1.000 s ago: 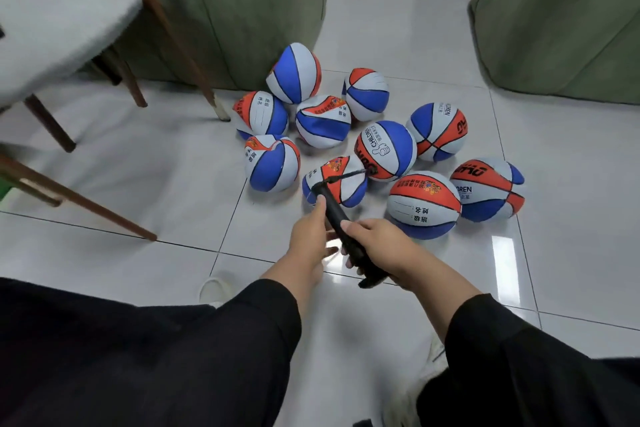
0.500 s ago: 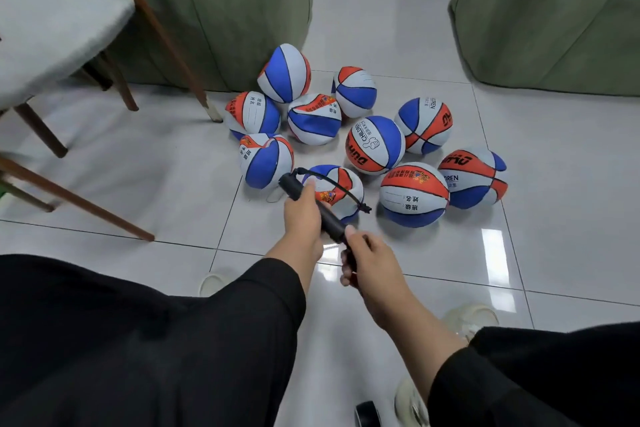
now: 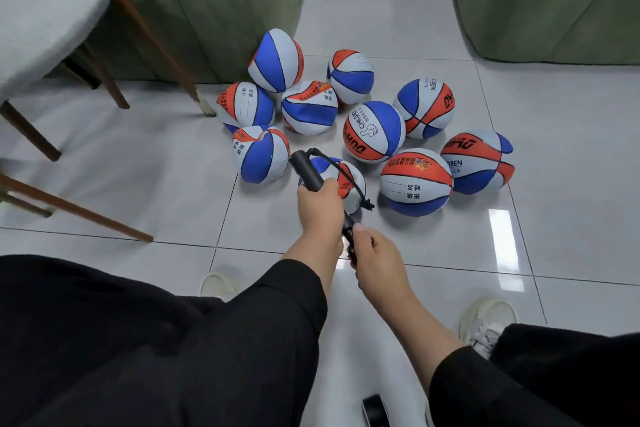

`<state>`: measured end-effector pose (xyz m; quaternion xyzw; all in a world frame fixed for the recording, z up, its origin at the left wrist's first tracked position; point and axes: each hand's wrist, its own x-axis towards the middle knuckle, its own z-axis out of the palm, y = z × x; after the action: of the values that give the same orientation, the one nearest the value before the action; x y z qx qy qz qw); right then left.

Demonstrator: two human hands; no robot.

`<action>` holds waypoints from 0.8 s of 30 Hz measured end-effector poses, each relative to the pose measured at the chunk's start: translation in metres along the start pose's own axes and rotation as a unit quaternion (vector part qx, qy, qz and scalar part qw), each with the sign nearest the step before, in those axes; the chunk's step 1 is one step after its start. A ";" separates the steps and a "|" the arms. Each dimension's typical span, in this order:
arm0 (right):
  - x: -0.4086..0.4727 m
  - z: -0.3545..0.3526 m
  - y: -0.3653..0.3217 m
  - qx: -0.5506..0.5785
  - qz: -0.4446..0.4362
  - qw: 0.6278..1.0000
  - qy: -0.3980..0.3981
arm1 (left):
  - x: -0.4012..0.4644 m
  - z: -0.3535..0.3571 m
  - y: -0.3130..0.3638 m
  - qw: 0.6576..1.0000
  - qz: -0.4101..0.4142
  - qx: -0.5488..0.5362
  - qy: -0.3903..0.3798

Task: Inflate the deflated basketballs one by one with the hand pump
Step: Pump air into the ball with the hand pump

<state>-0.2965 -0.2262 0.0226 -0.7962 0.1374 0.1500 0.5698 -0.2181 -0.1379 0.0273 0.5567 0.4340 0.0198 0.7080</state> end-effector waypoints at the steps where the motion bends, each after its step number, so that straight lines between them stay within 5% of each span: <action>1: -0.001 -0.003 0.001 -0.002 -0.002 1.000 0.006 | 0.001 0.000 0.003 1.000 -0.008 -0.012 0.004; 6: -0.005 -0.008 0.011 -0.008 -0.033 0.999 0.024 | 0.013 -0.008 0.021 0.995 -0.078 -0.059 -0.009; 13: -0.002 0.003 0.003 0.029 -0.015 0.995 0.093 | -0.014 0.009 0.001 0.999 -0.045 -0.026 0.000; 24: -0.002 0.006 -0.002 0.052 0.001 0.996 0.079 | 0.012 0.002 0.033 0.999 -0.039 -0.020 -0.002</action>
<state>-0.2981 -0.2199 0.0236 -0.7750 0.1899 0.0796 0.5974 -0.1948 -0.1210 0.0468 0.5248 0.4534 -0.0006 0.7205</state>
